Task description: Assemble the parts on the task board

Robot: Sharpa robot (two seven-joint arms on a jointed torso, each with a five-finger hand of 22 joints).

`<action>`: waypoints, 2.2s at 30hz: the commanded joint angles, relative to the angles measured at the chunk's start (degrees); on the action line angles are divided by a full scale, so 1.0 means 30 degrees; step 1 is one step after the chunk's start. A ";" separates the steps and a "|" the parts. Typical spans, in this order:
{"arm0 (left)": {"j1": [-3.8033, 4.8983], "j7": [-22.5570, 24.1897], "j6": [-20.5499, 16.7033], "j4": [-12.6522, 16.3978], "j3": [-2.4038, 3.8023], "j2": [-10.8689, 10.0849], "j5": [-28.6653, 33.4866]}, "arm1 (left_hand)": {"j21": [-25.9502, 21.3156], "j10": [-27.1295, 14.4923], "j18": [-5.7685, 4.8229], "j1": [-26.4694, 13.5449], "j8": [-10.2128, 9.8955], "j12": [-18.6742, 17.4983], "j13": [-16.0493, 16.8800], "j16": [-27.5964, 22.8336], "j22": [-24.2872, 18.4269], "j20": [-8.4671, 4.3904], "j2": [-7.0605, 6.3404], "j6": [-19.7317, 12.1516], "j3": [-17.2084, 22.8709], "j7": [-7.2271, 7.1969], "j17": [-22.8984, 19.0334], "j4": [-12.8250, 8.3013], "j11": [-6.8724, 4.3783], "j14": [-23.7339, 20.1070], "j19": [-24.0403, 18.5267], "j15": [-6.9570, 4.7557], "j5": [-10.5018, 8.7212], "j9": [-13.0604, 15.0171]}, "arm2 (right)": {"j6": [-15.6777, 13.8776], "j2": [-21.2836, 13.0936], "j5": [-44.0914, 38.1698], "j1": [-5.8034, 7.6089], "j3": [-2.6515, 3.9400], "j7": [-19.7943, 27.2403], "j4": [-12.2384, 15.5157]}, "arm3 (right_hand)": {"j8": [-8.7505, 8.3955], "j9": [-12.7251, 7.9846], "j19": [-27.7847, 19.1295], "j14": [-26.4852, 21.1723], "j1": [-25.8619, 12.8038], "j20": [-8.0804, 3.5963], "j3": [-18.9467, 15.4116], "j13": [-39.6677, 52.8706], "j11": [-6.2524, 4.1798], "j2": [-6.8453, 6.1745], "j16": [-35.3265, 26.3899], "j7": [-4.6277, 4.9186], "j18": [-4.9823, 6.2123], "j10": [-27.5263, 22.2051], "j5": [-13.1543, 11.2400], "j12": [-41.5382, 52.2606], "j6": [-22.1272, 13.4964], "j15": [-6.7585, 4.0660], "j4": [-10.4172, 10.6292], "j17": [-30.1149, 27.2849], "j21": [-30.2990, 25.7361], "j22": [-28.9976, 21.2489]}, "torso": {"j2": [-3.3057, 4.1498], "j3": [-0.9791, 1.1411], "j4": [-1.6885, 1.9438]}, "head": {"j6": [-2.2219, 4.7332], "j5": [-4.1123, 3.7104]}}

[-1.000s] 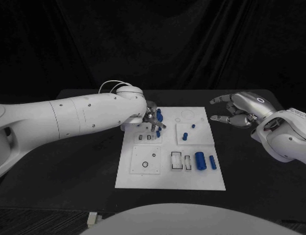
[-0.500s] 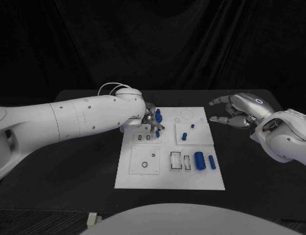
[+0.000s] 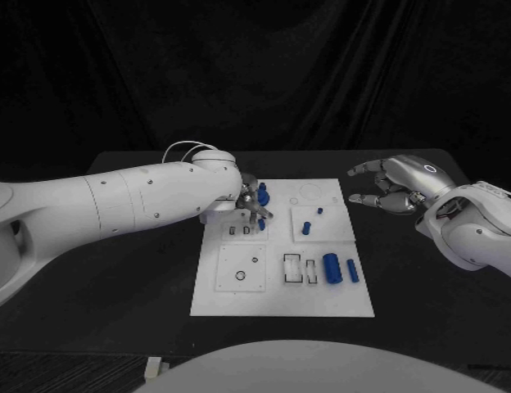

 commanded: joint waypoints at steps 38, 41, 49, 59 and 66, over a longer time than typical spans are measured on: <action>-0.0427 0.0580 0.0655 -0.0713 0.0020 0.0672 0.0109 | -0.0384 0.1958 -0.0002 0.0628 -0.0742 0.0067 0.5026 0.0051 0.1929 -0.0115 0.0286 0.0050 0.1074 -0.0083 0.5031 -0.0763 -0.0203 0.1949 -0.0477 -0.0191 0.0794 0.0511 | 0.0312 0.0230 -0.0119 -0.0205 0.0013 -0.0097 -0.0209 | 0.0191 -0.0017 0.0174 0.2003 -0.0061 0.0040 -0.0147 0.5011 0.0191 0.0221 0.0109 0.0053 0.0121 0.1986 0.0074 0.0049 0.0329 0.0105 0.0014 0.5032 -0.0132 0.1831 | -0.0049 0.0006 0.0016 | -0.0004 -0.0045; -0.0457 0.0600 0.0726 -0.0781 0.0020 0.0732 0.0109 | -0.0398 0.1958 -0.0002 0.0696 -0.0814 0.0067 0.5026 0.0051 0.1928 -0.0120 0.0298 0.0042 0.1191 -0.0088 0.5031 -0.0857 -0.0208 0.1949 -0.0476 -0.0195 0.0867 0.0553 | 0.0336 0.0249 -0.0119 -0.0208 0.0014 -0.0097 -0.0222 | 0.0191 -0.0017 0.0174 0.2003 -0.0061 0.0040 -0.0147 0.5011 0.0191 0.0221 0.0109 0.0053 0.0121 0.1986 0.0074 0.0049 0.0329 0.0105 0.0014 0.5032 -0.0132 0.1831 | -0.0055 0.0011 0.0002 | -0.0004 -0.0054; -0.0514 0.0636 0.0837 -0.0886 0.0020 0.0729 0.0109 | -0.0502 0.1958 0.0022 0.0823 -0.1187 0.0067 0.5026 0.0051 0.1858 -0.0130 0.0300 -0.0029 0.1727 -0.0077 0.5031 -0.1199 -0.0201 0.1949 -0.0539 -0.0195 0.1621 0.0730 | 0.0418 0.0234 -0.0119 -0.0211 0.0015 -0.0080 -0.0260 | 0.0214 -0.0020 0.0173 0.2003 -0.0035 0.0048 -0.0151 0.5011 0.0204 0.0239 0.0109 0.0064 0.0124 0.1986 0.0094 0.0049 0.0395 0.0115 -0.0015 0.5032 -0.0160 0.1826 | -0.0065 -0.0008 -0.0025 | -0.0004 -0.0180; -0.0540 0.0653 0.0936 -0.0898 0.0019 0.0655 0.0109 | -0.0587 0.1958 0.0032 0.1124 -0.1654 0.0067 0.5026 0.0051 0.1861 -0.0146 0.0067 -0.0030 0.2765 -0.0116 0.5031 -0.1977 -0.0230 0.1949 -0.0547 -0.0215 0.2132 0.0977 | 0.0464 0.0256 -0.0119 -0.0215 0.0015 -0.0086 -0.0306 | 0.0223 -0.0031 0.0167 0.2003 0.0006 0.0056 -0.0181 0.5011 0.0207 0.0191 0.0109 0.0059 0.0128 0.1986 0.0107 0.0049 0.0438 0.0125 -0.0068 0.5032 -0.0203 0.1819 | -0.0081 0.0021 0.0011 | -0.0004 -0.0162; -0.0555 0.0681 0.0984 -0.0881 0.0018 0.0586 0.0109 | -0.0647 0.1958 0.0035 0.1003 -0.2084 0.0067 0.5026 0.0051 0.1902 -0.0168 -0.0354 0.0052 0.4135 -0.0111 0.5031 -0.2745 -0.0238 0.1949 -0.0530 -0.0224 0.3285 0.1206 | 0.0542 0.0299 -0.0119 -0.0252 0.0015 -0.0153 -0.0343 | 0.0225 -0.0040 0.0171 0.2003 0.0065 0.0061 -0.0178 0.5011 0.0210 0.0189 0.0109 0.0062 0.0126 0.1986 0.0126 0.0049 0.0463 0.0129 -0.0117 0.5032 -0.0193 0.1822 | -0.0083 0.0011 0.0007 | -0.0004 -0.0157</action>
